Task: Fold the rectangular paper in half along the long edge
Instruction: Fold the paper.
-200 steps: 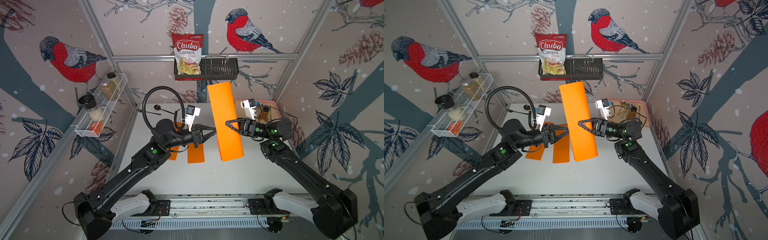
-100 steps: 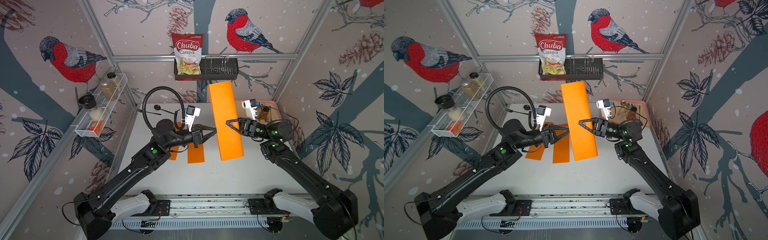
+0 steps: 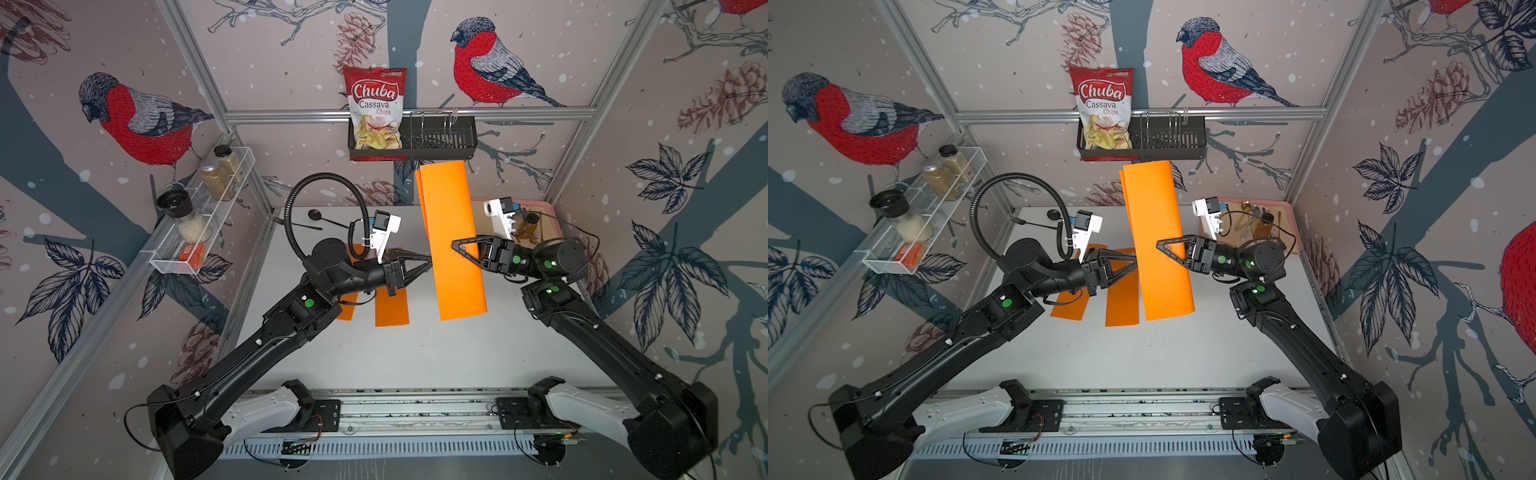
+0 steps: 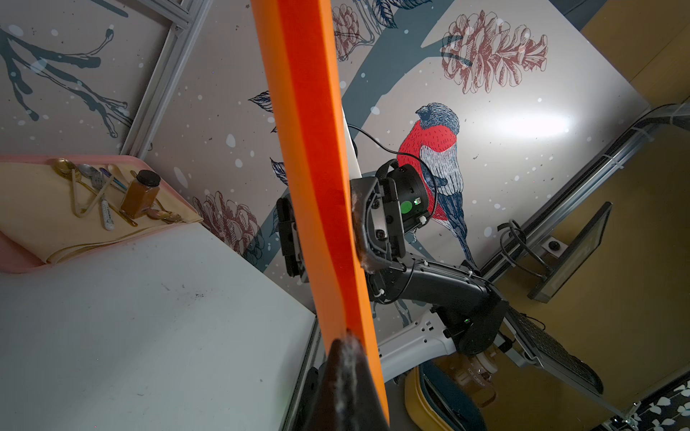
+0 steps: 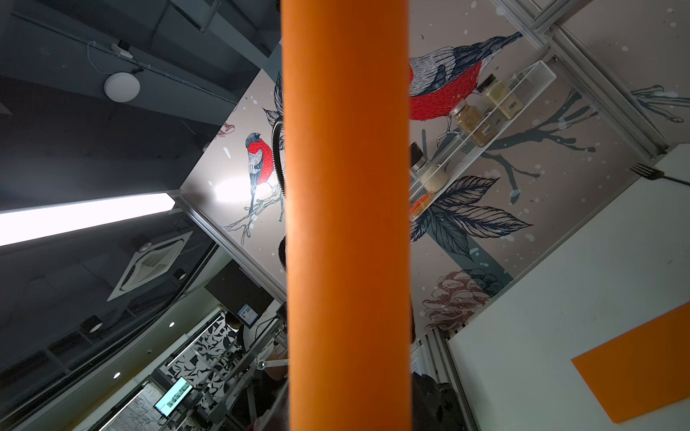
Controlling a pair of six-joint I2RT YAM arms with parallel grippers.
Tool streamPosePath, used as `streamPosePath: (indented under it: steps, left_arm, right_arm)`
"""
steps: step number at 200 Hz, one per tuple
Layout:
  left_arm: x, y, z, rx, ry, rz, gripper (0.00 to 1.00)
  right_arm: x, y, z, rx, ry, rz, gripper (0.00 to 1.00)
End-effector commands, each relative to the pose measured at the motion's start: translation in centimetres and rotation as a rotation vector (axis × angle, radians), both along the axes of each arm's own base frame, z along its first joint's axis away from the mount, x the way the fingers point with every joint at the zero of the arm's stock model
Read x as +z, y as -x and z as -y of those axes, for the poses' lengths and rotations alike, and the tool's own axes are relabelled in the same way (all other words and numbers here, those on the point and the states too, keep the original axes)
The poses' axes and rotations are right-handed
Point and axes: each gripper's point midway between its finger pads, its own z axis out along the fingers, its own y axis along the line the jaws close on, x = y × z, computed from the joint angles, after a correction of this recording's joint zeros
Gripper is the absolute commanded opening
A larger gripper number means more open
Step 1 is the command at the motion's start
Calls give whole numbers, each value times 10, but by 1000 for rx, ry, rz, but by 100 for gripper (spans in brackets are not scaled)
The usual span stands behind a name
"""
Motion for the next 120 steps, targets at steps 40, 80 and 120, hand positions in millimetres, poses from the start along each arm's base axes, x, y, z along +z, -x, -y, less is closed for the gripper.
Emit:
streamPosePath:
  steps: [40,80,120]
  left_arm:
    - [8,2,0,-10,21,28,0]
    - [11,3,-2,-1,22,33,0]
    - [12,4,-3,-1,21,36,0]
  right_arm:
    - [3,5,-2,-4,27,47,27]
    - [-3,5,0,-12,64,46,29]
    - [-4,7,4,-7,74,52,28]
